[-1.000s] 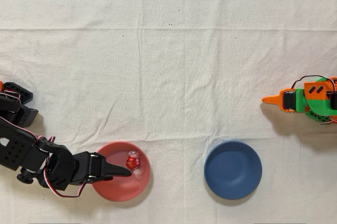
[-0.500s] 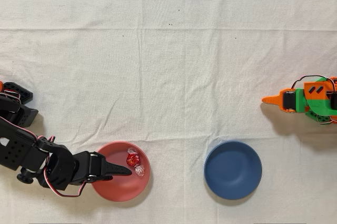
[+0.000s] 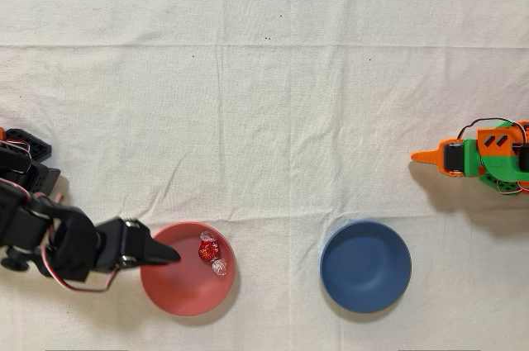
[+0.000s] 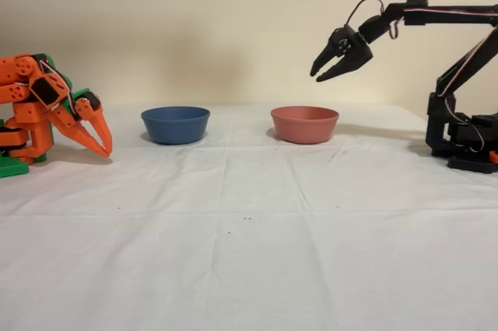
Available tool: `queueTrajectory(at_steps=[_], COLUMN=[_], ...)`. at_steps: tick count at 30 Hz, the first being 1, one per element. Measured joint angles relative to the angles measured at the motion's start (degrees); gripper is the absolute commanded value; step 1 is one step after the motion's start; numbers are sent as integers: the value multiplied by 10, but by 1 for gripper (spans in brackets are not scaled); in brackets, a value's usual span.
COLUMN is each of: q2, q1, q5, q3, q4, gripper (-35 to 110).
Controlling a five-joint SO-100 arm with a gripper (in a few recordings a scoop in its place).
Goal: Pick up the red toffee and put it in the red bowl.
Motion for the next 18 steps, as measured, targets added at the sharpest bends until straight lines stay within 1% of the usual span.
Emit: queueTrajectory(at_steps=[5, 11, 14, 18], q2=[76, 175, 235, 341], q1=[-76, -167, -210, -226], q5=[38, 133, 196, 261], q3=[25, 75, 120, 200], q4=[47, 101, 106, 104], gripper=[1, 1, 1, 1])
